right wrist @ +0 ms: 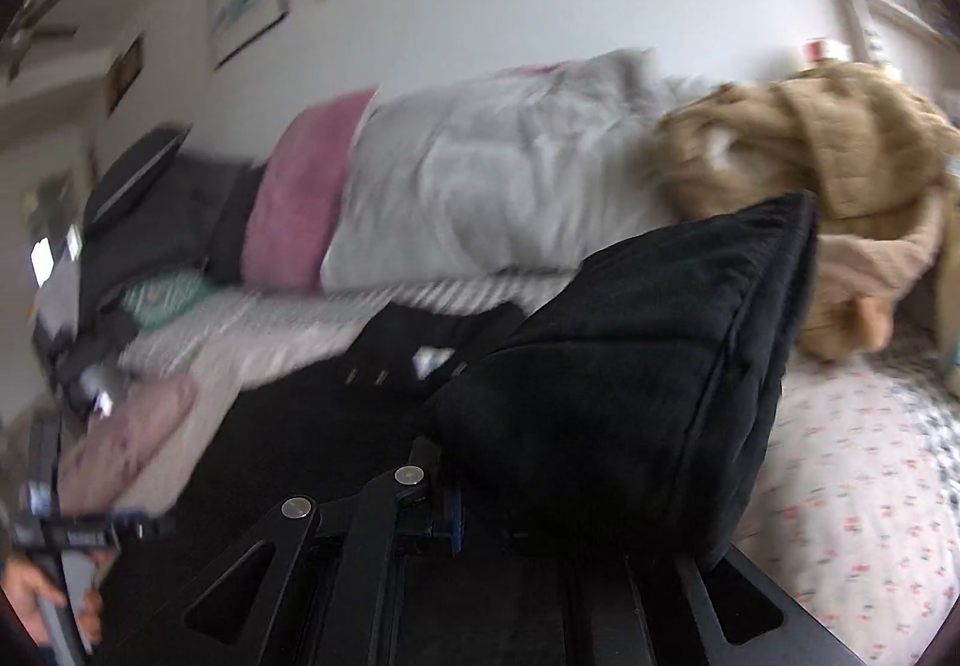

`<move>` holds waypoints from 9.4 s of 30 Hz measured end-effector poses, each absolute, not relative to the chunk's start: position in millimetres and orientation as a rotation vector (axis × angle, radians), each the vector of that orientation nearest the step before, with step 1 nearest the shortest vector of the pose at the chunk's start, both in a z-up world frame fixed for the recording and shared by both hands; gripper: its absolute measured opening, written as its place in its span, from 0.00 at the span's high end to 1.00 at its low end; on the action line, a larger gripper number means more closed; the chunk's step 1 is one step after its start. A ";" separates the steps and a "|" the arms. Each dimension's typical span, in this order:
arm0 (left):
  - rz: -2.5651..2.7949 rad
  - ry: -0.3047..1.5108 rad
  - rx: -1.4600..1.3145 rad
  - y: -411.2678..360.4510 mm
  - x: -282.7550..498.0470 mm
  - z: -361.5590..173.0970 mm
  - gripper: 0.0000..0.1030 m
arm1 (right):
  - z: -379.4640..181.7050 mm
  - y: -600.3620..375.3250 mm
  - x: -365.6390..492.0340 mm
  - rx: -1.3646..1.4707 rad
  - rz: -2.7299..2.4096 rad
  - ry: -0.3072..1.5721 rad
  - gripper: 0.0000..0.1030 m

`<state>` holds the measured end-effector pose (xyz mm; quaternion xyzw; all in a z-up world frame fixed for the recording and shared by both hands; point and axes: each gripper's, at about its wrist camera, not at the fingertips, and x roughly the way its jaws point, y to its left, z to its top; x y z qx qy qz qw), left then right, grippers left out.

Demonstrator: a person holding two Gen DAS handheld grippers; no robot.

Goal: Fold large clothes

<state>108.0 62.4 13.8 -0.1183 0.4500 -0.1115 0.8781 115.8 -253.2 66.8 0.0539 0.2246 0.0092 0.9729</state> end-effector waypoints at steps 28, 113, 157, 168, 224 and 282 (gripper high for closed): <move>-0.473 1.020 -0.347 -17.8 167.6 -37.4 0.18 | -29.2 -293.6 135.2 0.380 0.003 0.857 0.22; -0.411 1.370 -0.406 218.3 -33.7 -55.2 0.85 | -71.0 -368.6 -114.3 0.698 0.248 1.164 0.92; -0.263 0.750 -0.582 195.0 73.0 80.4 0.87 | 105.7 -395.7 -31.4 0.539 -0.118 0.469 0.95; -0.057 0.889 -0.361 164.1 136.9 -22.0 0.35 | -38.9 -418.9 67.7 0.469 -0.388 0.913 0.79; -0.121 0.890 -0.230 159.0 137.3 -27.6 0.23 | -12.4 -395.1 77.3 0.341 -0.385 0.805 0.22; -0.067 0.841 -0.295 145.3 113.5 -17.4 0.18 | -26.0 -390.7 77.1 0.154 -0.344 0.804 0.17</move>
